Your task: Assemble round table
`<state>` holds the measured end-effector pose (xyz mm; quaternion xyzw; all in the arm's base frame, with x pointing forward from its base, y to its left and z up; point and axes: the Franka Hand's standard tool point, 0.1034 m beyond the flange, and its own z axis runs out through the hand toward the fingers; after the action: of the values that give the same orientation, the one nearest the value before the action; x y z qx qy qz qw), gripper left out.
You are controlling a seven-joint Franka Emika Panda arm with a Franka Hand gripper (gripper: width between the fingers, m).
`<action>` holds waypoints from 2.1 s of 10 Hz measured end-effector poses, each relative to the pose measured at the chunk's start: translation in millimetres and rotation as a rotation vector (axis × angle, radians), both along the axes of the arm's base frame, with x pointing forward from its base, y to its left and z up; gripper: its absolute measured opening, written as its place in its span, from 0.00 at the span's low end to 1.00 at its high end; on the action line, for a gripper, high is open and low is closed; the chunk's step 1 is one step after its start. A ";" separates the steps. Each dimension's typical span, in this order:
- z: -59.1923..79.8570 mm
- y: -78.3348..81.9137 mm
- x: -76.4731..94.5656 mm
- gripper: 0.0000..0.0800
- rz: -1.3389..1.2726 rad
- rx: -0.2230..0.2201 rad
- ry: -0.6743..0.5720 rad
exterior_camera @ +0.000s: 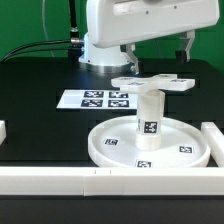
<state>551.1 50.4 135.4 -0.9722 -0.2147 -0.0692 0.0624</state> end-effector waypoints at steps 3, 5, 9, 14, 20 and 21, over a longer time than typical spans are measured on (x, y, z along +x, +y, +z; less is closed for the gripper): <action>0.6 1.4 0.8 0.81 0.271 -0.048 -0.042; -0.1 -2.9 0.3 0.81 0.471 -0.078 -0.068; -2.6 -9.3 0.9 0.81 0.825 -0.143 -0.104; -8.1 -10.4 0.0 0.81 1.114 -0.208 -0.113; -23.7 -7.3 -5.9 0.81 1.115 -0.191 -0.087; -24.1 -6.9 -5.8 0.81 1.116 -0.191 -0.086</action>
Offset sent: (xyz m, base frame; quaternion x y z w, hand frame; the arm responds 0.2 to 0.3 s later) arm -0.0012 0.0071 0.0006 -0.0016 -0.0026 -0.2875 0.9578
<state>545.3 43.5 111.3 -0.7089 -0.7037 -0.0457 -0.0075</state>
